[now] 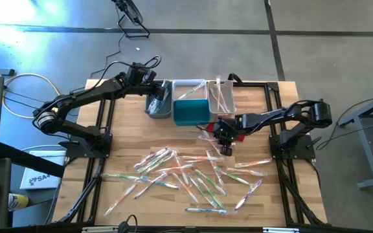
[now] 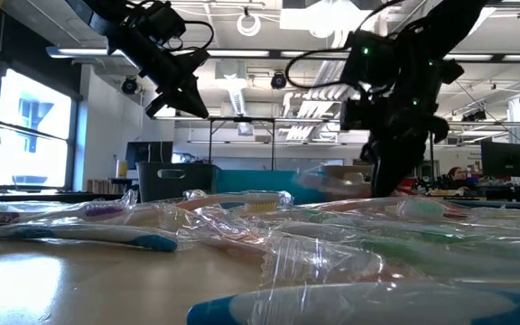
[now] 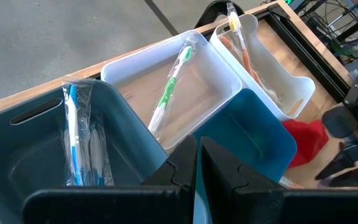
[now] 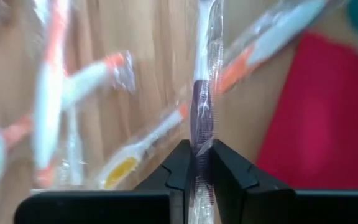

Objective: Pick & Place Toothbrushes
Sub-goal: Put the purple toothbrush into the blue bin

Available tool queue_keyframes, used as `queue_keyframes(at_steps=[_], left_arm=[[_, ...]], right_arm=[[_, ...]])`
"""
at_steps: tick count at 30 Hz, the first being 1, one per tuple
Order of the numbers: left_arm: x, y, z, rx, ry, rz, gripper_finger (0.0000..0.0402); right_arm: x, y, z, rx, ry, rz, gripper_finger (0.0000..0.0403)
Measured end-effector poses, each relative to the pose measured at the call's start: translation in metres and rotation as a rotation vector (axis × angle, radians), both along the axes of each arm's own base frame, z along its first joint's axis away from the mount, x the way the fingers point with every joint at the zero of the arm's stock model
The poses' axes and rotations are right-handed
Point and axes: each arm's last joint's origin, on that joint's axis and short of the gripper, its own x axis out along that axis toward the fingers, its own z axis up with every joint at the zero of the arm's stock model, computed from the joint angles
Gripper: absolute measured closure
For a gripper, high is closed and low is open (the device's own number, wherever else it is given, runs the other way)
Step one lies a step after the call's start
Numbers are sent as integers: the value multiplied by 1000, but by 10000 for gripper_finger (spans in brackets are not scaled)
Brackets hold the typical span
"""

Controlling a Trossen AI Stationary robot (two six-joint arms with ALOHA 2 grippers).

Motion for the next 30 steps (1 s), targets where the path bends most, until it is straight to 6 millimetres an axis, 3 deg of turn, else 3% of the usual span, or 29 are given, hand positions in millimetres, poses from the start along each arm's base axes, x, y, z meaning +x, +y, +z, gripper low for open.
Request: queue_keyframes(at_steps=[7,19,30], left_arm=[[0,0,0,1,0,-1,382],[0,0,0,2,1,-1,382],[0,0,0,-8,-6,0,382]], right_arm=[[-9,0,39,-53,-161,-19,367],[-45,-3,118,-270,-546,-193,367],[-64,-5,160,-374,-834,-349,367]])
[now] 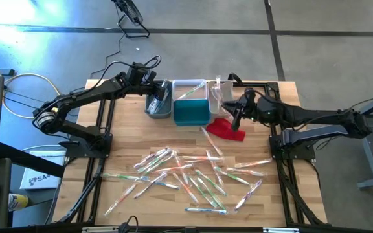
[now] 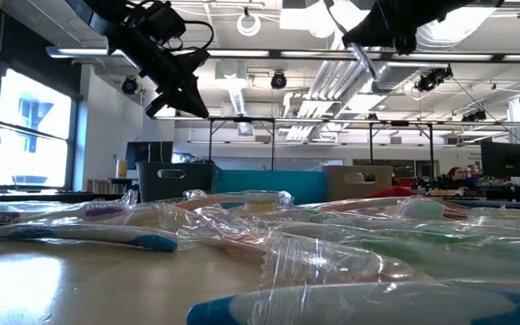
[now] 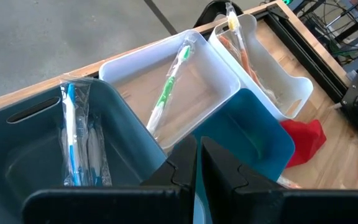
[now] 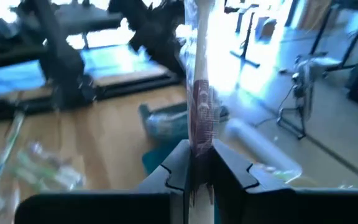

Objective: Pick & Place Toothbrushes
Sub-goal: Put the purple toothbrush into the blue bin

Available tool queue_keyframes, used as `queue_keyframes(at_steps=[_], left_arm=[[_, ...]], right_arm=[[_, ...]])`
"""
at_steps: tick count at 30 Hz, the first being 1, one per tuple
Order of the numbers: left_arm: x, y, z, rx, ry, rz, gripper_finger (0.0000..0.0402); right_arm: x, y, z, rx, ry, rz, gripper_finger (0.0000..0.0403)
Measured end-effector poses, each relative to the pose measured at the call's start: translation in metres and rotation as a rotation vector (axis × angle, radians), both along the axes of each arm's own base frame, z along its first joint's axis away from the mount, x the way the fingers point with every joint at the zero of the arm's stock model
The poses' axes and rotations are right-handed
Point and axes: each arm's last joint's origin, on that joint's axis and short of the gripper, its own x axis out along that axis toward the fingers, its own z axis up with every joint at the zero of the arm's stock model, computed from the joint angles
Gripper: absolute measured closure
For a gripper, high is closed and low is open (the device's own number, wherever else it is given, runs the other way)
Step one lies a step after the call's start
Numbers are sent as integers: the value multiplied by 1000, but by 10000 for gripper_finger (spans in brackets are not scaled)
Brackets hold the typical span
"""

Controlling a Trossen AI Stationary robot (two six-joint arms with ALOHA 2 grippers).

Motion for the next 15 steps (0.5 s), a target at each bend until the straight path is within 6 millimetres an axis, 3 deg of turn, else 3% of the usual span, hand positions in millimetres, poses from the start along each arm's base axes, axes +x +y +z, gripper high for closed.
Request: queue_keyframes(at_steps=[8,15], left_arm=[[0,0,0,-2,0,2,382],[0,1,0,9,8,24,382]], right_arm=[[6,-2,10,-22,-122,-36,367],[30,-8,7,-38,-214,-27,368]])
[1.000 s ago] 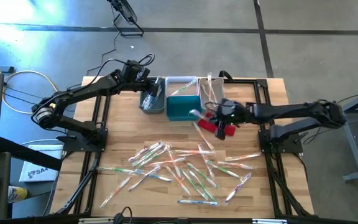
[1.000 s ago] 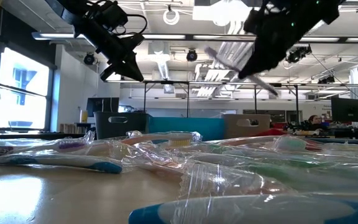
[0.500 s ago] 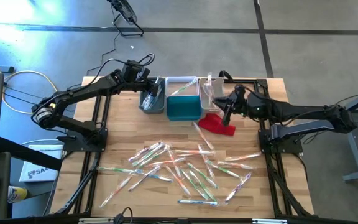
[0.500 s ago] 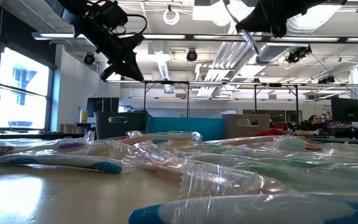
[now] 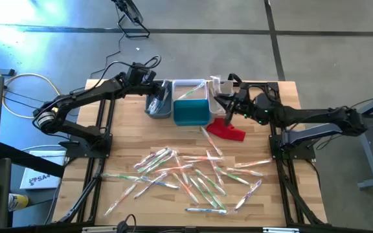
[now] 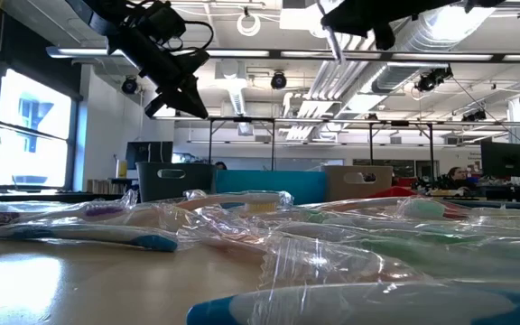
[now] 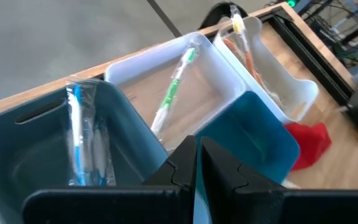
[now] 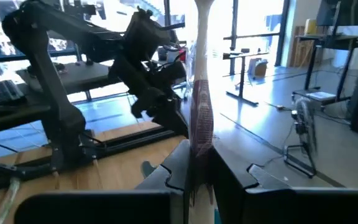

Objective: Pick & Place Toothbrushes
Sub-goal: Put the purple toothbrush into the blue bin

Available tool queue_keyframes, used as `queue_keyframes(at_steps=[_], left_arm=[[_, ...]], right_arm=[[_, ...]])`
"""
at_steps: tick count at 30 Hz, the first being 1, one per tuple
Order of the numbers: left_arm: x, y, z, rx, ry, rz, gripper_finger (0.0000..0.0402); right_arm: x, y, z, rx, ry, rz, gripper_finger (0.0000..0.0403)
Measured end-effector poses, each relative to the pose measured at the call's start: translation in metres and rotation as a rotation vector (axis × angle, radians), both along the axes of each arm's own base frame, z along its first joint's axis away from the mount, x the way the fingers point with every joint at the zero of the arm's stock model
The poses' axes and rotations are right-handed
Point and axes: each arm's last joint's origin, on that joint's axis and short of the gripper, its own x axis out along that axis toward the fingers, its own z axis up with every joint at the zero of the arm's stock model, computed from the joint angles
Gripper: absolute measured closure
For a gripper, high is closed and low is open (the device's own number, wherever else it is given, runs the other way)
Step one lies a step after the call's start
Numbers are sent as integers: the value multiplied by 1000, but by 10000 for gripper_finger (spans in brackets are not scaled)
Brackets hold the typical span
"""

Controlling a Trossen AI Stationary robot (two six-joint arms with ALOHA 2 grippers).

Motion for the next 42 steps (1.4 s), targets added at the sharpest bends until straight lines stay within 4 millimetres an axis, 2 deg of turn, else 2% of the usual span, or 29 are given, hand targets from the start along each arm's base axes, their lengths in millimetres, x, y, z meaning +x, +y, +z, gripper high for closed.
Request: queue_keyframes(at_steps=[5,11,15,19,23,27,32,37,42], left_arm=[[-3,3,0,10,8,33,382],[-13,10,4,16,-3,74,382],[-23,10,14,43,-34,98,382],[-32,9,23,67,-58,118,382],[-36,8,27,80,-70,123,382],[-36,7,27,79,-63,119,382],[-37,6,25,64,-42,117,382],[-37,6,24,53,-35,118,382],[-37,6,24,52,-35,118,382]], right_arm=[[19,-9,-12,14,29,46,368],[43,-29,-7,24,46,96,368],[61,-43,-13,56,125,132,368],[80,-55,-28,91,192,181,368],[94,-67,-55,132,255,211,368],[103,-76,-84,199,323,213,368],[111,-81,-110,254,385,257,368],[114,-81,-126,280,442,251,368],[111,-83,-135,281,514,170,368]])
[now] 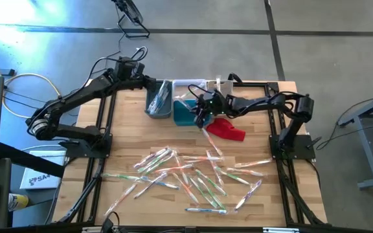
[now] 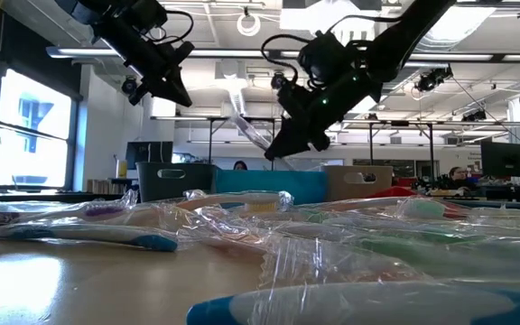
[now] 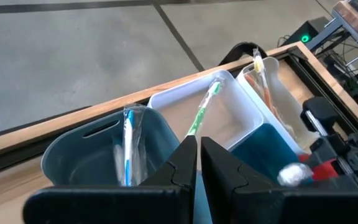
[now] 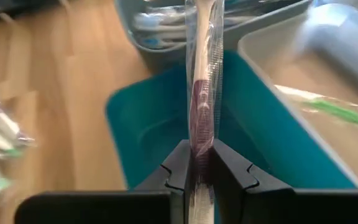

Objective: Pick & Place Toothbrushes
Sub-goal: Put the purple toothbrush into the blue bin

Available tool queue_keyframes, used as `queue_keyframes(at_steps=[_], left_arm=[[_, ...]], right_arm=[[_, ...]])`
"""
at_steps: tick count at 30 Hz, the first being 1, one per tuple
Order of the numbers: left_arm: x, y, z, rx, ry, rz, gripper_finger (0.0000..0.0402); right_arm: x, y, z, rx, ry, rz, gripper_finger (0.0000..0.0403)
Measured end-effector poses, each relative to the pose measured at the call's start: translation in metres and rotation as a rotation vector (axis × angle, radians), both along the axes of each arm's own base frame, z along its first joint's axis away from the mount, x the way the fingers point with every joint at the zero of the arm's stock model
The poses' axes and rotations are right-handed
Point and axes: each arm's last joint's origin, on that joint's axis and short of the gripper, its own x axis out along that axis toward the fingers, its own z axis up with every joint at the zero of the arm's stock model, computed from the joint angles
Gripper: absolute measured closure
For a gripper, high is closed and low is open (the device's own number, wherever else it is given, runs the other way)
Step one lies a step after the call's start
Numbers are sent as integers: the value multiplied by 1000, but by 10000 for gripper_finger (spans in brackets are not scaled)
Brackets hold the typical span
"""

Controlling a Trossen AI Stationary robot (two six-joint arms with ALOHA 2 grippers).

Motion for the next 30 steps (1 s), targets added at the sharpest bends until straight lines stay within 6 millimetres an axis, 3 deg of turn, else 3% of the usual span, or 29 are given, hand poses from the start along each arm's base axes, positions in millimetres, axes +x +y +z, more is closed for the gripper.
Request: queue_keyframes(at_steps=[14,19,30], left_arm=[[0,0,0,-2,-2,2,382],[0,0,0,-2,-2,2,382],[0,0,0,-3,-1,2,382]], right_arm=[[-1,-2,0,-101,33,-17,368],[2,-3,-13,-92,72,-14,366],[5,2,-19,-96,80,-21,293]])
